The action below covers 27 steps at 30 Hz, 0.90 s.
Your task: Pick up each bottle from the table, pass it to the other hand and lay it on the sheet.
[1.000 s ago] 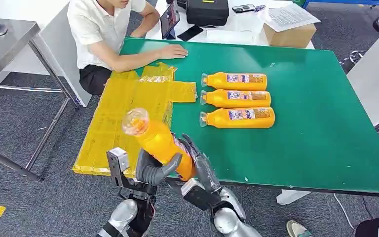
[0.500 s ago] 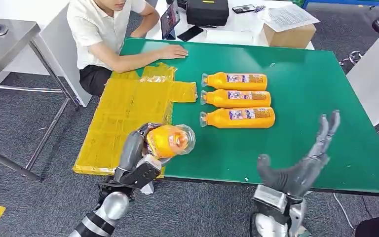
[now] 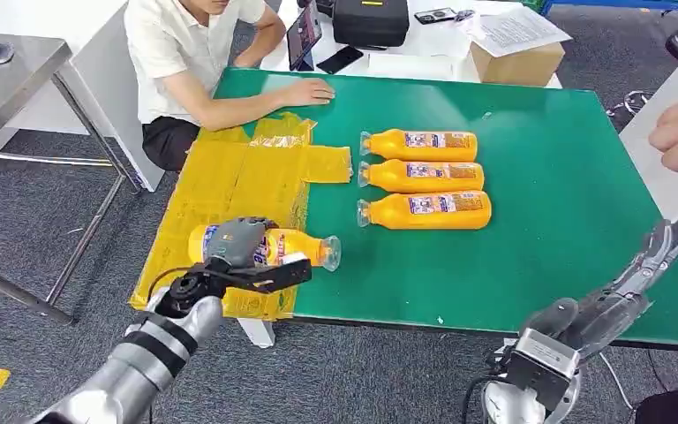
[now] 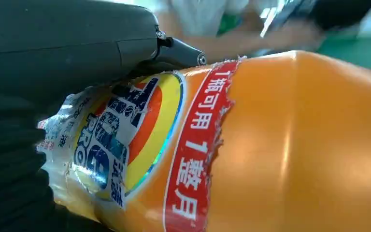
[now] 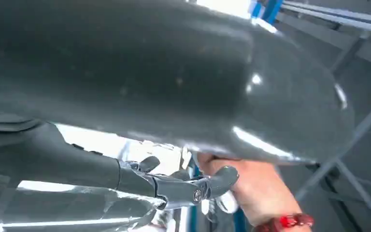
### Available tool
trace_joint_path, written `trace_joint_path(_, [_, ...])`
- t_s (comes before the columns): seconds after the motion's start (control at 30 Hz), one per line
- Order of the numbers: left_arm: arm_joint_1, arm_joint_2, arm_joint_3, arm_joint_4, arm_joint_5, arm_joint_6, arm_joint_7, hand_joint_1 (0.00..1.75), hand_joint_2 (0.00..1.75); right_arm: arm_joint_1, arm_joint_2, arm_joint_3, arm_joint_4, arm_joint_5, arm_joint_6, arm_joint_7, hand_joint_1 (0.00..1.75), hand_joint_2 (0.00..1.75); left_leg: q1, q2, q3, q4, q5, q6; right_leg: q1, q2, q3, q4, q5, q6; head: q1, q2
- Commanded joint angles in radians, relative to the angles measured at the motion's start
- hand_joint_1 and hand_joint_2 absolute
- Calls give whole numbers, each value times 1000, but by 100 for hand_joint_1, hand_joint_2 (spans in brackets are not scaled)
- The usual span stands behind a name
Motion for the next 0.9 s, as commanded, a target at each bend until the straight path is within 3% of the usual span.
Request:
trace_joint_path(0.03, [-258,-86,53,473,34,-44,30,38,175,-40,-40,53,158,-22,2,-1,0,0,2,-1,4,0,-1,-2,2,0,5,-1,-1,-2,0,0])
trace_joint_path(0.07, [-259,-89,67,478,48,-43,29,0,175,-40,-42,55,166,-24,2,-1,0,0,1,-1,3,0,-1,-1,1,0,4,-1,-1,-1,0,0])
trace_joint_path(0.17, [-270,-100,132,520,104,-48,46,0,175,-48,-58,77,213,-44,2,-1,0,0,2,0,5,-1,-2,-2,2,1,6,-1,-1,-2,0,0])
trace_joint_path(0.73, [-285,-119,183,549,167,-106,17,0,175,-65,-74,85,264,-48,2,-1,0,0,1,0,5,-1,-2,-2,1,2,6,-1,-1,-2,0,0])
trace_joint_path(0.8, [-286,-128,191,538,187,-132,-19,0,175,-62,-77,83,257,-49,2,-1,0,0,1,0,2,0,-1,-1,1,1,3,0,-1,-1,0,0])
trace_joint_path(0.9, [-260,-176,218,445,260,-97,-213,0,175,-46,-82,75,234,-47,2,-1,0,0,1,-2,2,0,0,-1,1,-1,3,0,-1,-1,0,0])
